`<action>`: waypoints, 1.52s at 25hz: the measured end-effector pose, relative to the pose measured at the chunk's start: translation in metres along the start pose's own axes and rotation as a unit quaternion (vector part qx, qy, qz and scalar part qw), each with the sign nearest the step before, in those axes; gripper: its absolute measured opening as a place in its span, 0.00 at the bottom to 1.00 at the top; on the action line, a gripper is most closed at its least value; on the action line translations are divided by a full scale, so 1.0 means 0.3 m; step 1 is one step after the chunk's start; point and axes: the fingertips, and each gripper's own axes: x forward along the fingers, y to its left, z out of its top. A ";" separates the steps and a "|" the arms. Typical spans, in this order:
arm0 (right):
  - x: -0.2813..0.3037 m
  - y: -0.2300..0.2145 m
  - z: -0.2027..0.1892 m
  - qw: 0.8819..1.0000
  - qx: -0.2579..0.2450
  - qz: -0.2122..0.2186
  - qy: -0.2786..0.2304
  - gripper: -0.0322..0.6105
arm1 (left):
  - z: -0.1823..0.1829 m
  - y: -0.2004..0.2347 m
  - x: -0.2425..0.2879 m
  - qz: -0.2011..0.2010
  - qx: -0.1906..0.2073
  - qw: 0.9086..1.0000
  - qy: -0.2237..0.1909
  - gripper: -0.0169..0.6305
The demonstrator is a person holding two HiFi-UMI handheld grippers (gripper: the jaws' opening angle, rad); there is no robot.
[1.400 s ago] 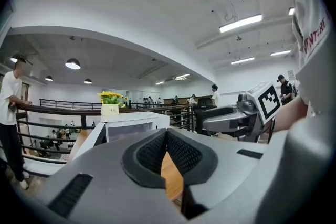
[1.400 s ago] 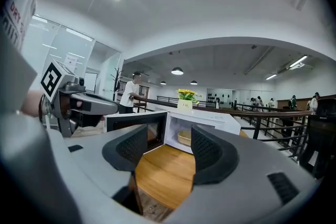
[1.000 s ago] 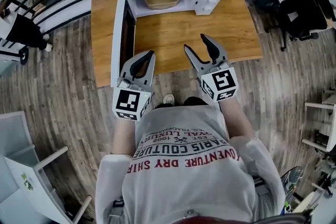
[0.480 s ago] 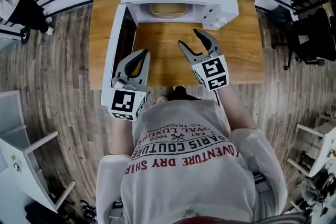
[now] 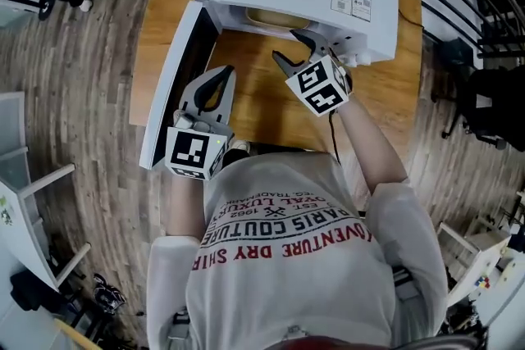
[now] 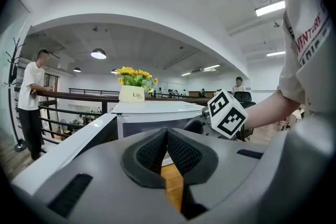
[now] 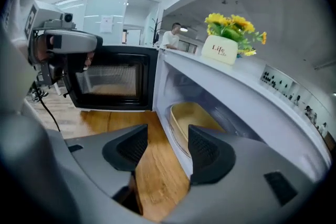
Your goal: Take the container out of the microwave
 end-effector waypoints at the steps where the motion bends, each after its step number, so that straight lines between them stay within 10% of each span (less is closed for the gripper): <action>1: 0.028 -0.004 -0.007 1.000 -0.006 0.012 0.011 0.45 | -0.004 0.004 0.010 0.003 -0.002 1.000 0.000 0.05; 24: 0.304 -0.113 -0.127 0.965 -0.204 0.013 0.163 0.14 | -0.041 0.065 0.069 0.035 -0.020 0.999 0.009 0.05; 38: 0.197 -0.012 -0.085 0.971 -0.189 0.002 0.145 0.11 | -0.010 0.052 -0.005 -0.001 -0.002 1.000 -0.006 0.05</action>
